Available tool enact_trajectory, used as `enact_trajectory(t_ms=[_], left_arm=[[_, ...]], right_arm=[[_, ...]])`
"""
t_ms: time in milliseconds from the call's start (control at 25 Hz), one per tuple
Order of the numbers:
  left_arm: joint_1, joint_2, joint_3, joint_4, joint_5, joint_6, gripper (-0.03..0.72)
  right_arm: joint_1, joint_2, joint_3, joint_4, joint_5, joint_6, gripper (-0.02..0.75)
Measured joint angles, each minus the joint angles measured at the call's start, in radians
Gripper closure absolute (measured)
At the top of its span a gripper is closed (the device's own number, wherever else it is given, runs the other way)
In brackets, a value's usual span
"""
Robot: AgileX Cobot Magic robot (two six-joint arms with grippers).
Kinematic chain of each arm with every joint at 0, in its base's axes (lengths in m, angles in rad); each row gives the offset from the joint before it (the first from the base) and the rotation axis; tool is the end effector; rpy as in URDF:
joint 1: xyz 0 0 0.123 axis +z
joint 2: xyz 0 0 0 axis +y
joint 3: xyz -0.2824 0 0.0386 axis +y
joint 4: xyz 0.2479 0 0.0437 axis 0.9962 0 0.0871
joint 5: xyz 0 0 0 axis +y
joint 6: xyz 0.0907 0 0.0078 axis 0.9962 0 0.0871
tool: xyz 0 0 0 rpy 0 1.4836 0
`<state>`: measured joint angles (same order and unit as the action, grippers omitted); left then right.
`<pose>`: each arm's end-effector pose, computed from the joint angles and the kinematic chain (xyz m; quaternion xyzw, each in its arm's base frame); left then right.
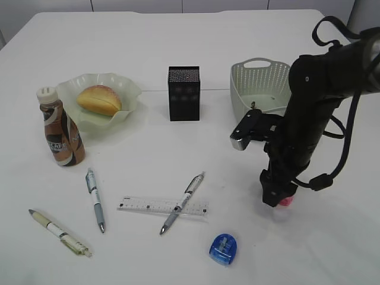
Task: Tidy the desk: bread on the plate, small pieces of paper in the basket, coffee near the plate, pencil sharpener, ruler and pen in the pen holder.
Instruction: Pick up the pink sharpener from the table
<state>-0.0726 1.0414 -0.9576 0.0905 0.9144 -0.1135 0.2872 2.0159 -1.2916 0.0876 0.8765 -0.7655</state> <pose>0.1970 -0.0078 0.3373 -0.0048 0.9452 0.0126 0.3262 0.3591 0.1125 0.1391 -0.4783 0.8770 0.0267 0.0359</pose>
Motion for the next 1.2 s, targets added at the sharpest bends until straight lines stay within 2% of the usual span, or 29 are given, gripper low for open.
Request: enact_trajectory(t_ms=[520,1200], left_arm=[[0.0,0.0,0.0,0.013,0.01,0.0,0.255],[0.0,0.0,0.0,0.013,0.018,0.0,0.255]], right_arm=[[0.002,0.011,0.001,-0.049,0.01,0.0,0.16],[0.002,0.043,-0.001,-0.051,0.012,-0.001,0.161]])
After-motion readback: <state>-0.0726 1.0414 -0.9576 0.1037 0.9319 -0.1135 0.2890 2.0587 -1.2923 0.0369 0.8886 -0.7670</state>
